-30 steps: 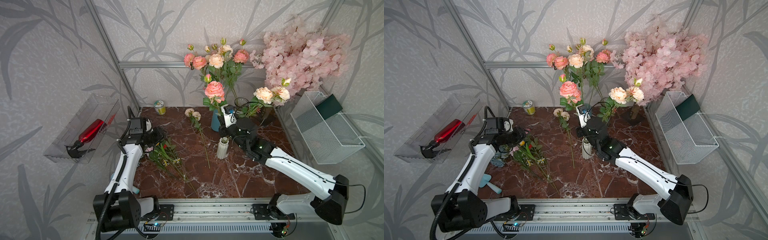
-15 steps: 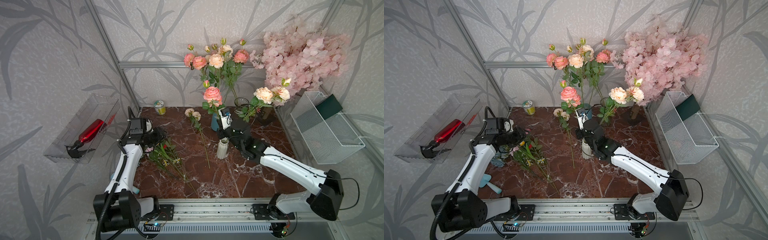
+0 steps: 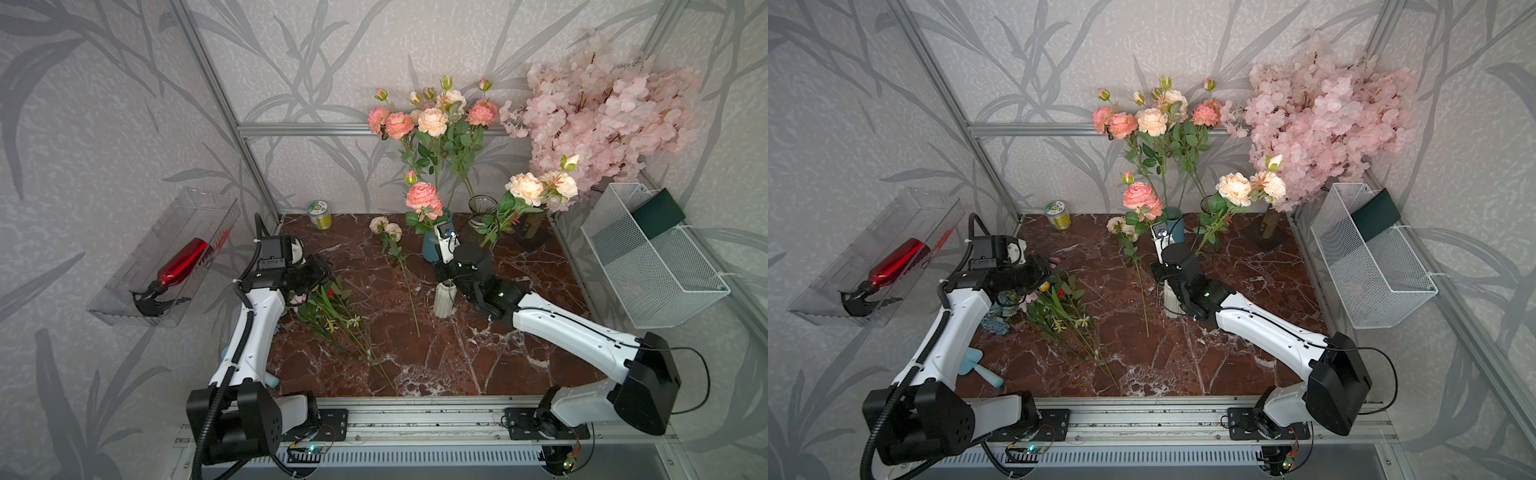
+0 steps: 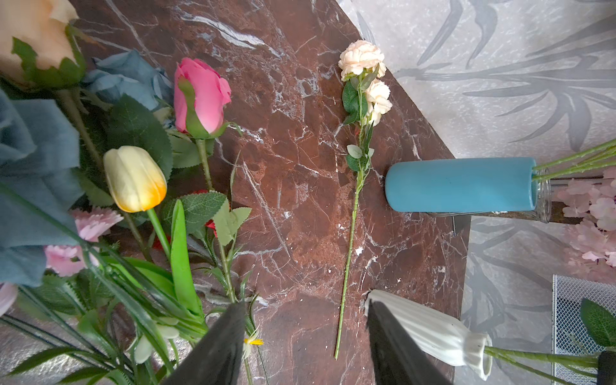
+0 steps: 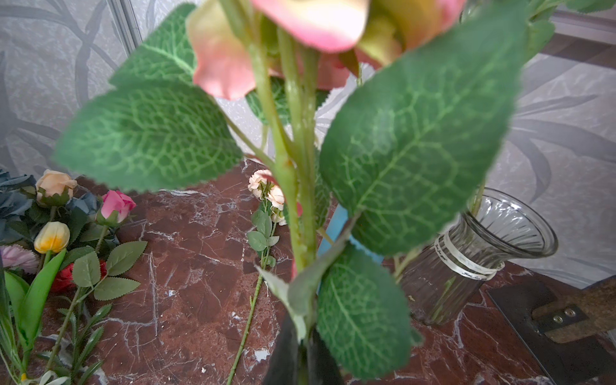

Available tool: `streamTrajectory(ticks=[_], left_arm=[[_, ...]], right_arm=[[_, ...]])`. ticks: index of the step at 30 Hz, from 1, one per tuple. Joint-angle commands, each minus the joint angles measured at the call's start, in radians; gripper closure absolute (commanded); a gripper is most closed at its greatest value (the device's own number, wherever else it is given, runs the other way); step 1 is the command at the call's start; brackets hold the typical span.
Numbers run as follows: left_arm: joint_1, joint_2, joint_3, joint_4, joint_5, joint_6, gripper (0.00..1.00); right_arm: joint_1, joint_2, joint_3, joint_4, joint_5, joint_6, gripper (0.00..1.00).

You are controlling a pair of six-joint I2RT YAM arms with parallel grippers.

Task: Place the pink flowers into the vase
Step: Place the flower in the vase.

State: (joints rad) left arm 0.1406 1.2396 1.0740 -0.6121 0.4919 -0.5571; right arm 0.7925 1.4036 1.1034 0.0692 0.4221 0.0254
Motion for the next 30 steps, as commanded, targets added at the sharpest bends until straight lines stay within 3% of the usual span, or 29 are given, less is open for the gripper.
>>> streamTrajectory(ticks=[1, 13, 18, 22, 30], left_arm=[[0.01, -0.022, -0.005, 0.009, 0.0, 0.005, 0.4], [0.012, -0.024, -0.006, 0.01, -0.001, 0.003, 0.4], [0.011, -0.028, -0.008, 0.011, -0.002, 0.001, 0.4], [0.013, -0.028, -0.008, 0.012, -0.003, 0.001, 0.4], [0.013, -0.029, -0.009, 0.014, -0.001, 0.0, 0.4]], right_arm=[[-0.006, -0.017, -0.024, 0.004, 0.03, -0.009, 1.0], [-0.006, -0.067, -0.065, -0.035, 0.053, 0.005, 0.98], [-0.005, -0.084, -0.082, -0.044, 0.06, 0.016, 0.89], [-0.006, -0.102, -0.094, -0.05, 0.057, 0.027, 0.76], [-0.003, -0.16, -0.092, -0.071, 0.037, 0.033, 0.65]])
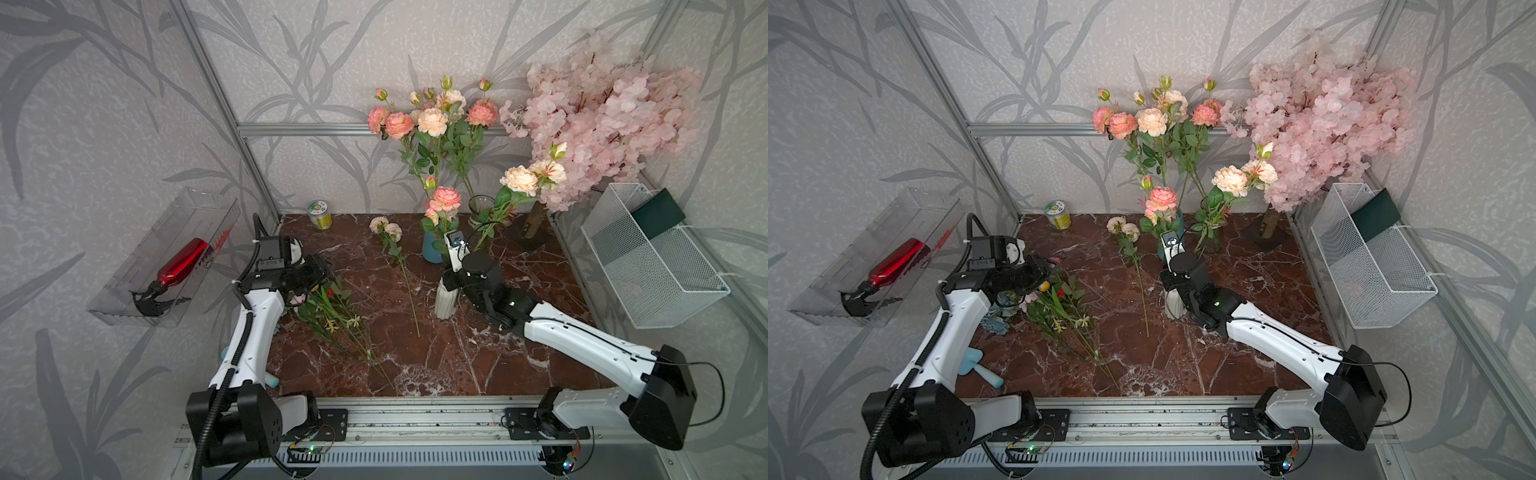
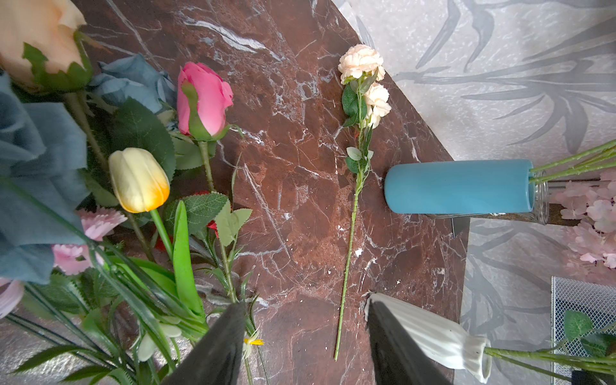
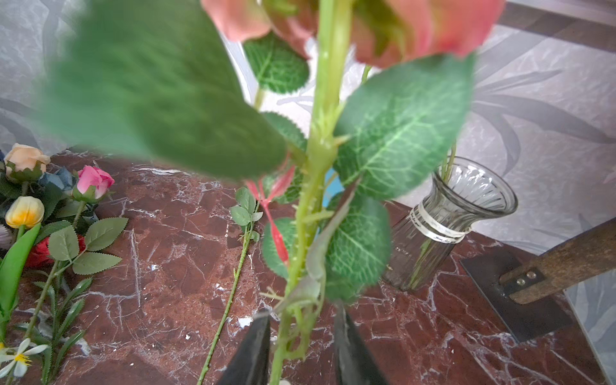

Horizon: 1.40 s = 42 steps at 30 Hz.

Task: Place the pink flowers into the vase
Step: Place the flower in the vase, then pick up the flower at the center of the board.

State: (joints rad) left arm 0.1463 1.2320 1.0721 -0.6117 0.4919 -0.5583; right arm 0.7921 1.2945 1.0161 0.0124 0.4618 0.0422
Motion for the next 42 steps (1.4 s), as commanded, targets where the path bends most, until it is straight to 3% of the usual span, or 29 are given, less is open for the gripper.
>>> streamTrajectory(ticks=[1, 25, 31, 37, 42], left_arm=[[0.007, -0.022, -0.008, 0.014, -0.002, 0.0, 0.4], [-0.023, -0.01, -0.002, 0.018, -0.036, 0.012, 0.4], [-0.176, 0.034, 0.089, -0.061, -0.215, 0.026, 0.4], [-0.346, 0.163, 0.215, -0.109, -0.369, -0.008, 0.42], [-0.461, 0.334, 0.36, -0.159, -0.456, -0.035, 0.43]], right_arm=[[-0.001, -0.059, -0.003, -0.018, -0.005, 0.015, 0.64], [0.051, -0.241, 0.046, -0.219, -0.01, 0.033, 0.64], [0.051, -0.261, 0.097, -0.35, -0.07, 0.084, 0.65], [0.049, -0.312, 0.082, -0.429, -0.109, 0.123, 0.71], [0.021, -0.358, 0.054, -0.458, -0.282, 0.143, 0.73]])
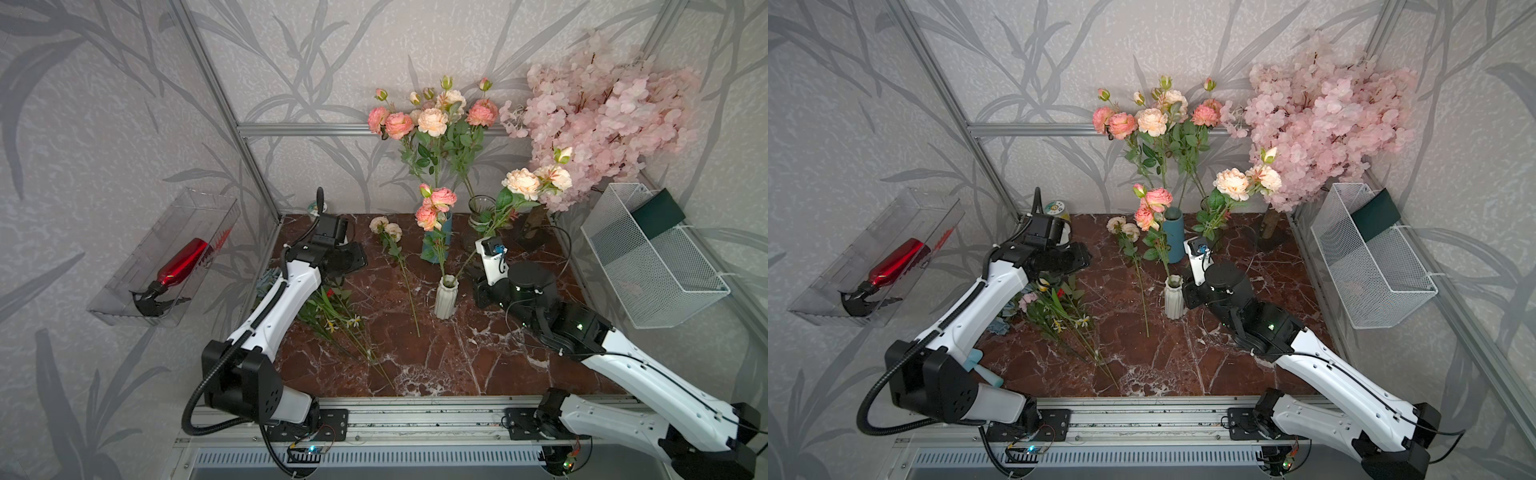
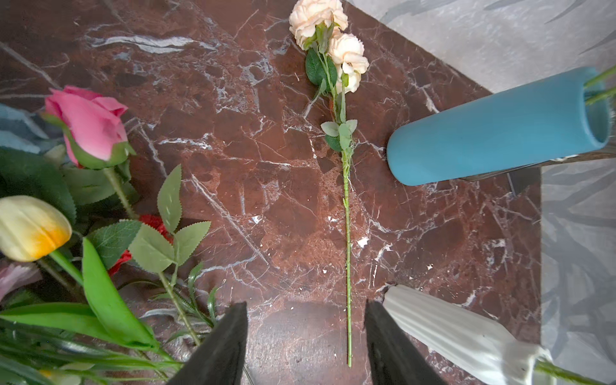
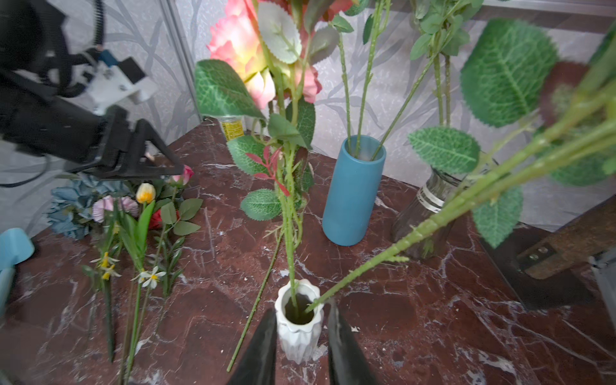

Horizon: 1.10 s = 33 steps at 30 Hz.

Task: Place the pink flowers into the vase
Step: Pick up the flower at the center of the board.

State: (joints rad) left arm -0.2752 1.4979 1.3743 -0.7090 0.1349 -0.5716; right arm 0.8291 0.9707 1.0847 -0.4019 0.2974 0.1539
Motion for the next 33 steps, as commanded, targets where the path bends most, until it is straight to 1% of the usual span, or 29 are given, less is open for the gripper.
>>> streamTrajectory(ticks=[1, 3, 6, 8, 12, 19, 24, 33], left_arm=[[-0.05, 0.098, 0.081, -0.067, -0.101, -0.028, 0.43], [-0.071, 0.163, 0.131, -0.082, -0.101, -0.037, 0.43], [-0.097, 0.243, 0.191, -0.092, -0.101, -0.05, 0.44], [-0.115, 0.275, 0.219, -0.098, -0.109, -0.052, 0.44], [-0.131, 0.311, 0.226, -0.067, -0.128, -0.06, 0.44], [-0.145, 0.452, 0.337, -0.118, -0.177, -0.051, 0.45], [-0.147, 0.557, 0.426, -0.141, -0.16, -0.049, 0.45], [-0.157, 0.743, 0.621, -0.243, -0.195, -0.06, 0.45]], right_arm=[[-0.025, -0.042, -0.02, -0.048, -0.146, 0.041, 0.73], [-0.041, -0.063, -0.034, -0.054, -0.198, 0.049, 0.73], [-0.061, -0.086, -0.048, -0.076, -0.225, 0.053, 0.73], [-0.076, -0.098, -0.06, -0.083, -0.24, 0.06, 0.74], [-0.114, -0.113, -0.094, -0.083, -0.316, 0.104, 0.74], [-0.142, -0.184, -0.189, -0.06, -0.306, 0.144, 0.74], [-0.158, -0.25, -0.209, -0.042, -0.325, 0.138, 0.74], [-0.163, -0.3, -0.241, -0.019, -0.363, 0.128, 0.74]])
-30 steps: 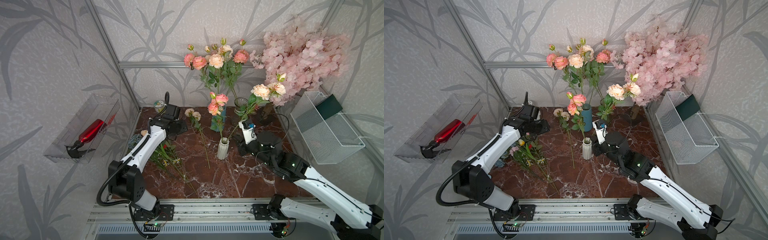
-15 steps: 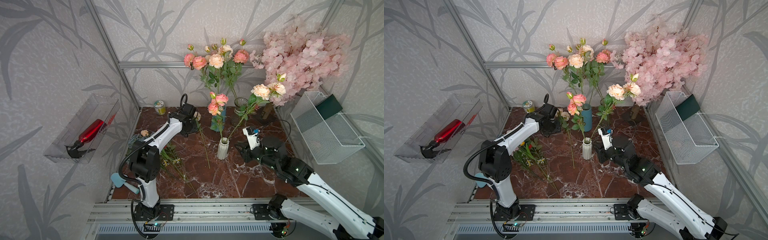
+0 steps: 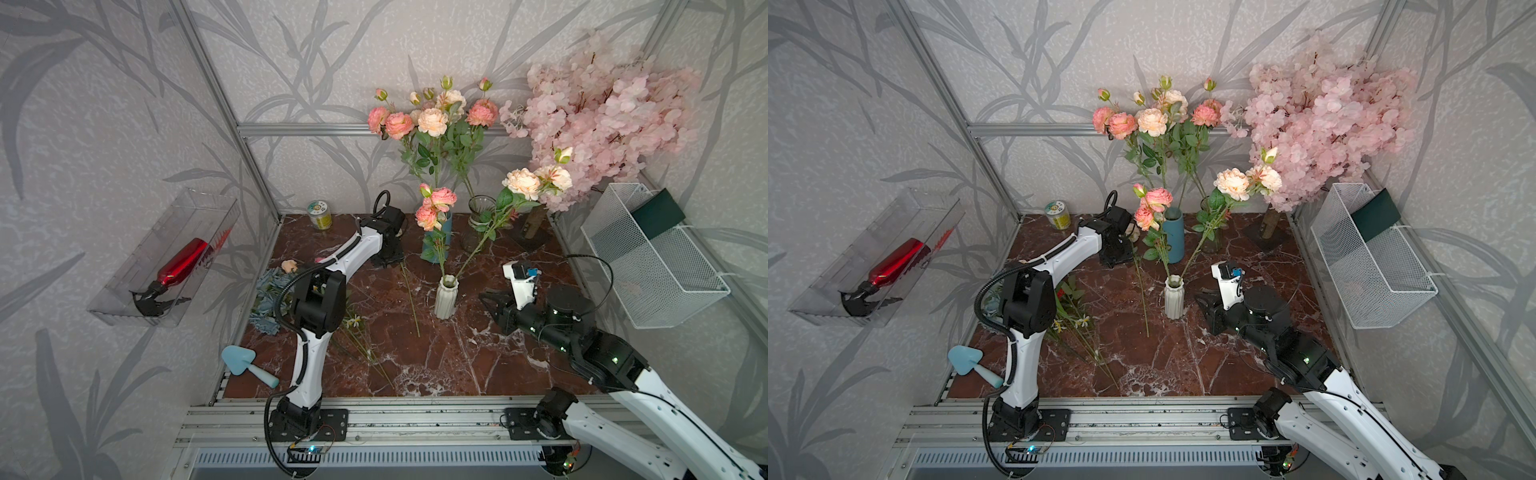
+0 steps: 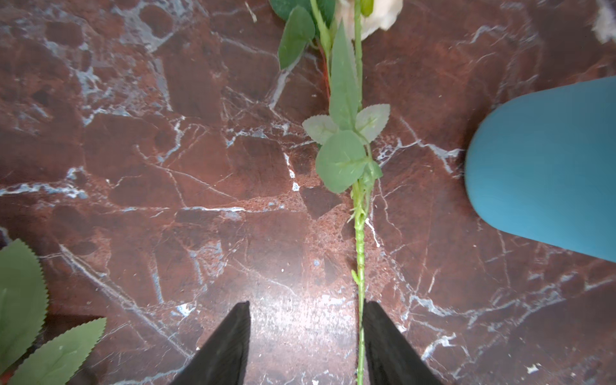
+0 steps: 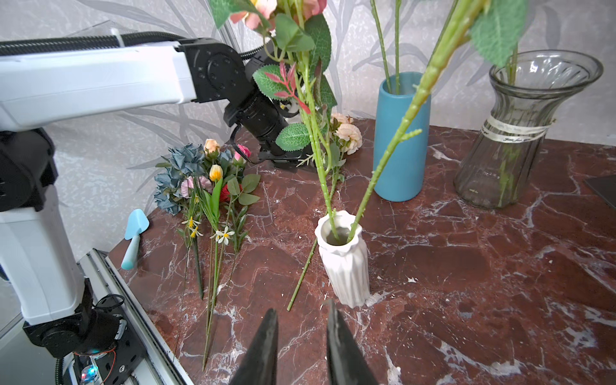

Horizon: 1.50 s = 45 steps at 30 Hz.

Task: Place the pink flowers into the vase
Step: Pick up the flower at the center of the board.

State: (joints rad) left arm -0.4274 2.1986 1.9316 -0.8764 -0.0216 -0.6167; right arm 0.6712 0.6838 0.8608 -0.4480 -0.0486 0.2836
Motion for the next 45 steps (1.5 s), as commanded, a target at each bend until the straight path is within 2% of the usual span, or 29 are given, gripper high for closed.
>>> streamTrajectory(ticks=[1, 9, 19, 21, 24, 32, 39, 43, 45], left_arm=[[-0.004, 0.062, 0.086, -0.086, -0.04, -0.017, 0.45], [-0.01, 0.176, 0.217, -0.145, -0.065, -0.021, 0.45], [-0.018, 0.209, 0.231, -0.073, -0.011, -0.049, 0.46], [-0.018, 0.238, 0.269, -0.075, 0.0, -0.064, 0.46], [-0.023, 0.272, 0.322, -0.087, -0.004, -0.071, 0.46], [-0.023, 0.305, 0.356, -0.094, -0.03, -0.077, 0.47], [-0.025, 0.317, 0.344, -0.064, -0.041, -0.075, 0.53], [-0.025, 0.33, 0.347, -0.064, -0.057, -0.081, 0.7], [-0.024, 0.336, 0.346, -0.059, -0.057, -0.084, 0.74]], right_arm=[[-0.004, -0.017, -0.022, 0.031, -0.02, -0.001, 0.74], [-0.01, -0.048, -0.043, 0.058, -0.042, -0.007, 0.74], [-0.018, -0.052, -0.058, 0.075, -0.062, -0.007, 0.75], [-0.023, -0.052, -0.067, 0.087, -0.071, -0.002, 0.75], [-0.027, -0.046, -0.068, 0.091, -0.081, -0.001, 0.75], [-0.034, -0.046, -0.07, 0.095, -0.089, 0.001, 0.76], [-0.039, -0.045, -0.07, 0.097, -0.103, 0.003, 0.76], [-0.04, -0.055, -0.06, 0.092, -0.108, 0.002, 0.76], [-0.041, -0.055, -0.057, 0.09, -0.109, 0.002, 0.76]])
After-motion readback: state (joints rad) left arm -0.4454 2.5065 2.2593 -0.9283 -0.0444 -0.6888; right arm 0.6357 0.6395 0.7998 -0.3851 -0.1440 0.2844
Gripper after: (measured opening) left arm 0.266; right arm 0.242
